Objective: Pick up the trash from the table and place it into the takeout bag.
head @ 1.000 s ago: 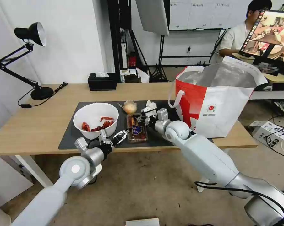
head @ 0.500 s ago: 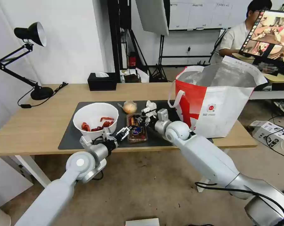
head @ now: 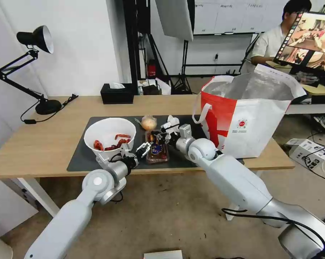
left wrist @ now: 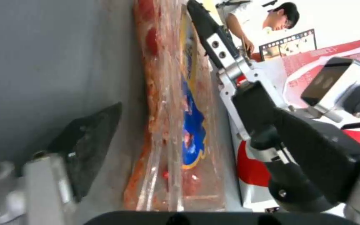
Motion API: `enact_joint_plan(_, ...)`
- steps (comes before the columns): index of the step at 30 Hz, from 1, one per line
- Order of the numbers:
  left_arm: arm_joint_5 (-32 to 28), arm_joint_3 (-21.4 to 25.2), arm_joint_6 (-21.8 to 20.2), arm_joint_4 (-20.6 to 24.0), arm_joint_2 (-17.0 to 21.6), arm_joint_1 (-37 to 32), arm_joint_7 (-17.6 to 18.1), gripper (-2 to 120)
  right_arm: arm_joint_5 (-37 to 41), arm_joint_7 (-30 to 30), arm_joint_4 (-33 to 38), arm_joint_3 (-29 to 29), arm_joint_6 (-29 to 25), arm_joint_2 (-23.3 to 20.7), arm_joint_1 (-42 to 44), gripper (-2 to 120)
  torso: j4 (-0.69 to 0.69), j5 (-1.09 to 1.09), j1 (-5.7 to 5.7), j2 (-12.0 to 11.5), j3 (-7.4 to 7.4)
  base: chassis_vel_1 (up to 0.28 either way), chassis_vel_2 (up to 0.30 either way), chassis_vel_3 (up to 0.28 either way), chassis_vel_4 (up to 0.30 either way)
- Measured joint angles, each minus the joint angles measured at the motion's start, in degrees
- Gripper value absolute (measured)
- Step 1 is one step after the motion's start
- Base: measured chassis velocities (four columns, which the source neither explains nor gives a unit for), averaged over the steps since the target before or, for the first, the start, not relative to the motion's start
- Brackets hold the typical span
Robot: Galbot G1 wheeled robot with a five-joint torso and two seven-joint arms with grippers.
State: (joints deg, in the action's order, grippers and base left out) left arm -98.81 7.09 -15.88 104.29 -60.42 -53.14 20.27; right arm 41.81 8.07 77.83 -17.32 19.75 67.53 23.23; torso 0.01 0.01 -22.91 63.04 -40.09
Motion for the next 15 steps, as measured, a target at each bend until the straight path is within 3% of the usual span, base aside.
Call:
enact_joint_plan(6, 0.38, -0.55, 0.16, -0.25, 0.04, 0.17, 0.23, 79, 0.03, -0.14, -0.02, 0.17, 0.00, -0.02, 0.00, 0, 0.00, -0.02, -0.01, -0.01, -0.01, 0.000, 0.000, 0.000, 0.000)
enact_joint_plan(8, 0.57, -0.77, 0.02, -0.25, 0.04, 0.17, 0.21, 68, 0.07, -0.24, -0.02, 0.26, 0.00, -0.07, 0.00, 0, -0.01, -0.01, -0.01, -0.01, -0.01, 0.000, 0.000, 0.000, 0.000)
enact_joint_plan(13, 1.05, -0.94, -0.05, -0.24, -0.04, -0.05, 0.18, 53, 0.12, -0.33, 0.02, 0.36, -0.01, -0.13, 0.00, 0, -0.01, -0.01, -0.01, -0.01, -0.02, 0.000, 0.000, 0.000, 0.000)
enact_joint_plan(15, 1.44, -0.97, -0.05, -0.24, -0.06, -0.23, 0.17, 41, 0.14, -0.34, 0.03, 0.41, -0.01, -0.17, 0.08, 0, -0.01, -0.01, -0.01, -0.01, -0.02, 0.000, 0.000, 0.000, 0.000)
